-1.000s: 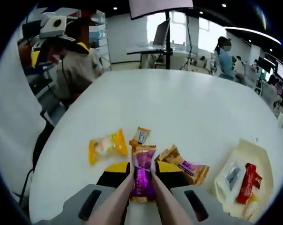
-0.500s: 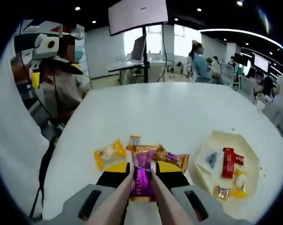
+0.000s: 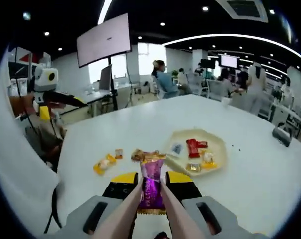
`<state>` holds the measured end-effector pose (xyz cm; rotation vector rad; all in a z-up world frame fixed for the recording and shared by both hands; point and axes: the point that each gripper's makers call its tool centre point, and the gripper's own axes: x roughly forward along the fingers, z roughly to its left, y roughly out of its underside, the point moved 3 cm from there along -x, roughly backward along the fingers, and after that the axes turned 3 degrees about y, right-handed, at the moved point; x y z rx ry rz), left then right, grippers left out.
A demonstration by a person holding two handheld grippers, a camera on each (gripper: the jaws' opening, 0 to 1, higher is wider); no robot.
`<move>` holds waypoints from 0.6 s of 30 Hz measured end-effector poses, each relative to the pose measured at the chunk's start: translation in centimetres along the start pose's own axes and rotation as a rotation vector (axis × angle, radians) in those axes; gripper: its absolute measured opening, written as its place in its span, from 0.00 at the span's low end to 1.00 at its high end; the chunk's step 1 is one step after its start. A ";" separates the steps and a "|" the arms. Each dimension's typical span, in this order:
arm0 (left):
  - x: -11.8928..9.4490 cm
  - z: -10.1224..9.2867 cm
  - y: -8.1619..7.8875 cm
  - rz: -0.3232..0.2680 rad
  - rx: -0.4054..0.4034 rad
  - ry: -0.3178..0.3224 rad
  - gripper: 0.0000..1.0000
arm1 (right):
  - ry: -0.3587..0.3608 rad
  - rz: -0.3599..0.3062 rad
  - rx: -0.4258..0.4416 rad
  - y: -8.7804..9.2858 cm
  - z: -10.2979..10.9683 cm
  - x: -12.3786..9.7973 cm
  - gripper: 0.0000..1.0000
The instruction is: Place the target food into the container with the food tongs after gripping and lifting it, then release it inside without dropping or visibly crushing the food.
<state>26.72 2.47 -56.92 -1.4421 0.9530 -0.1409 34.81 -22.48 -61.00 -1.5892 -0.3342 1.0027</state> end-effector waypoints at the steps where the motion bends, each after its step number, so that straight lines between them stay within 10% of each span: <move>1: 0.4 -0.4 -0.2 0.007 0.016 0.016 0.90 | 0.030 -0.018 0.028 0.1 -0.2 -1.0 0.21; 10: 2.0 -1.9 0.0 0.067 0.048 0.083 0.90 | 0.193 -0.095 0.180 2.7 -1.2 -5.9 0.21; 18: 2.1 -2.2 0.5 0.116 0.057 0.095 0.89 | 0.198 -0.112 0.192 3.0 -1.4 -6.7 0.21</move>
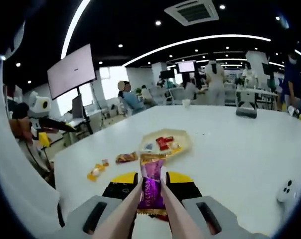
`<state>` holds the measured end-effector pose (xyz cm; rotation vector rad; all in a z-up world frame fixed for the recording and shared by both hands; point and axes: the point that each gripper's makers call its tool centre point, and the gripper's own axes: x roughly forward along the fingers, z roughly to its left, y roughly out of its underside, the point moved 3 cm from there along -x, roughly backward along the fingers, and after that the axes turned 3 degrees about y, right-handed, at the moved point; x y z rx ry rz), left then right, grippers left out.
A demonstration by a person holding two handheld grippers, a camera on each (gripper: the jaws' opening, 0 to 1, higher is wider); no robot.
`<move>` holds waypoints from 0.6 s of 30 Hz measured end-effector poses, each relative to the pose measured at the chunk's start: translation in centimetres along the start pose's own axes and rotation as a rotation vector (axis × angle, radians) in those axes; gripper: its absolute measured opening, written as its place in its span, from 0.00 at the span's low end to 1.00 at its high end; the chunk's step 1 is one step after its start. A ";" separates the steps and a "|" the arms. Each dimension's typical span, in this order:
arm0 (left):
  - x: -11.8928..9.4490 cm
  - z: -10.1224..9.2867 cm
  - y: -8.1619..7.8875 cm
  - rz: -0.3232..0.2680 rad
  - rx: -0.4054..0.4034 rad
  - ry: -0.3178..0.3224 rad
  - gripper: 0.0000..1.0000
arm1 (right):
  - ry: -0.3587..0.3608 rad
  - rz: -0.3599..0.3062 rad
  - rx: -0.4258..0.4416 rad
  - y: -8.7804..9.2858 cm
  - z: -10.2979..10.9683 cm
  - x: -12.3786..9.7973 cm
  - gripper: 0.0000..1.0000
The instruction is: Place the target food into the container with the food tongs after gripping and lifting it, then release it inside without dropping or visibly crushing the food.
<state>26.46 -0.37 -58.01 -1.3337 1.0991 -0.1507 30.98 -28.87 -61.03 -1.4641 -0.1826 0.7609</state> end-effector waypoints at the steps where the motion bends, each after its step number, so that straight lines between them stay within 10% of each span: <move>1: 0.0 -0.1 0.0 0.002 -0.001 0.005 0.90 | 0.001 0.000 0.001 0.0 0.0 0.0 0.21; 18: -1.0 0.4 0.0 -0.030 -0.018 -0.022 0.89 | -0.022 -0.011 -0.055 -3.1 -0.6 2.9 0.21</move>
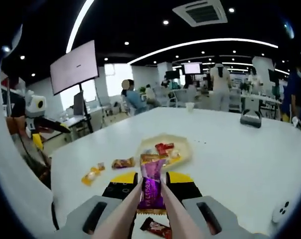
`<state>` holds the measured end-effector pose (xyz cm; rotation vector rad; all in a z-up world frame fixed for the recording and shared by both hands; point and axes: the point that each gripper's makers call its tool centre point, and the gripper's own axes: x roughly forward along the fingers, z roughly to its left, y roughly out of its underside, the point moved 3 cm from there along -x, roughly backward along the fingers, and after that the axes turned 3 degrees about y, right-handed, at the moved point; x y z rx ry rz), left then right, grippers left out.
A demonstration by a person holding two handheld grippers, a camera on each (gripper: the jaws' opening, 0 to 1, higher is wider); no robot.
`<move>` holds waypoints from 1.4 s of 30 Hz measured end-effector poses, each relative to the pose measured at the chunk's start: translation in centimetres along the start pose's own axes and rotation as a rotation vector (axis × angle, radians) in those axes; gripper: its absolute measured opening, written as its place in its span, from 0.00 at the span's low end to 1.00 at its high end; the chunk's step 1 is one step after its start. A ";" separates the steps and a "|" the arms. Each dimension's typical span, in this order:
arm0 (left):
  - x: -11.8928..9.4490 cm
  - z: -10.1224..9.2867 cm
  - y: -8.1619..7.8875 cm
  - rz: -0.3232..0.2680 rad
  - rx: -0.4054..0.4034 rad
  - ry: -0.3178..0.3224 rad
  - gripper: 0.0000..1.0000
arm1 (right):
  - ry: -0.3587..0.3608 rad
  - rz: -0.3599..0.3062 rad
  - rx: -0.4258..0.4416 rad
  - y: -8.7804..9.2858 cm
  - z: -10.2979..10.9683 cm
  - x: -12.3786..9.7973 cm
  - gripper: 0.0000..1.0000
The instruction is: Place the target food into the container with the food tongs after gripping and lifting it, then release it inside without dropping or visibly crushing the food.
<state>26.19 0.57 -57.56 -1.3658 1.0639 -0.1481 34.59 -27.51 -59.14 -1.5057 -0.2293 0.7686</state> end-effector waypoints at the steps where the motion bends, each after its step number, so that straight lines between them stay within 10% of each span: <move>1: 0.0 0.0 0.0 -0.003 -0.007 0.001 0.89 | 0.014 -0.003 -0.007 -0.3 -0.7 0.4 0.21; 15: 0.5 -2.2 0.4 -0.026 -0.012 0.043 0.89 | -0.002 -0.029 -0.097 -5.6 -3.1 4.0 0.21; 42: -4.1 -0.9 1.2 -0.103 -0.050 -0.115 0.90 | -0.076 0.016 -0.209 -11.2 -1.4 15.2 0.21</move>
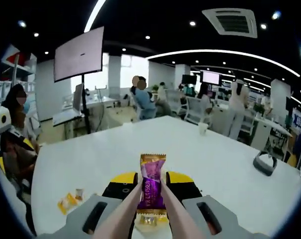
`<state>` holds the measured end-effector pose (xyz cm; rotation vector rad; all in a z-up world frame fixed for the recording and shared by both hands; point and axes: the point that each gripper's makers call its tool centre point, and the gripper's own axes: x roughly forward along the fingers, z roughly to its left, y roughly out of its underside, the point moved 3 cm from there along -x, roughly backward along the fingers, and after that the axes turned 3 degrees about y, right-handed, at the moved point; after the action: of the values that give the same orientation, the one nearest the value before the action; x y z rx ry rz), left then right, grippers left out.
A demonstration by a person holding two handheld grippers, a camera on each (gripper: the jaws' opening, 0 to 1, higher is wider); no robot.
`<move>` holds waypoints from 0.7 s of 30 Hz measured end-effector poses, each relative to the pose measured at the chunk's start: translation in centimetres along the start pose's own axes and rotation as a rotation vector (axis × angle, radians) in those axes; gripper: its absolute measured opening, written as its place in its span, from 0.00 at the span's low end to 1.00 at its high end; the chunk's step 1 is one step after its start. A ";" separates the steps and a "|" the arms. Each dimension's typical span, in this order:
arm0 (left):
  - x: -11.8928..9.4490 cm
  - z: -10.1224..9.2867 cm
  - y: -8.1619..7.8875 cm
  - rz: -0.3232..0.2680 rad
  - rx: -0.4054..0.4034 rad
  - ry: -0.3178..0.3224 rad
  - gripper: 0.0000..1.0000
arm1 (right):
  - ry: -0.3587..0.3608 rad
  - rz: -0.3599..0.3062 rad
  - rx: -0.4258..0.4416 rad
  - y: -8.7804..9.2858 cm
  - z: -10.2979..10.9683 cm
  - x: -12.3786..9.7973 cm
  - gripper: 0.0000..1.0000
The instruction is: Place the target food into the container with the food tongs after gripping and lifting it, then release it inside without dropping or visibly crushing the food.
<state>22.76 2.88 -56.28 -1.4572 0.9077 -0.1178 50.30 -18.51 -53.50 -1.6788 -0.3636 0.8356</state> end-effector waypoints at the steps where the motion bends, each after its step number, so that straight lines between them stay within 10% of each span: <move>1: -0.2 0.1 0.1 0.000 -0.001 -0.007 0.90 | -0.006 0.000 -0.009 -0.2 0.0 0.5 0.21; 10: -1.9 1.3 1.3 0.014 -0.038 -0.086 0.89 | -0.042 0.001 -0.012 -2.1 0.3 4.6 0.22; 21: -2.8 1.7 1.9 0.027 -0.052 -0.123 0.90 | -0.067 0.037 0.002 0.1 0.9 4.7 0.26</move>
<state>20.99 6.17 -56.86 -1.4833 0.8349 0.0149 52.99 -14.92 -55.27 -1.6634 -0.3787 0.9210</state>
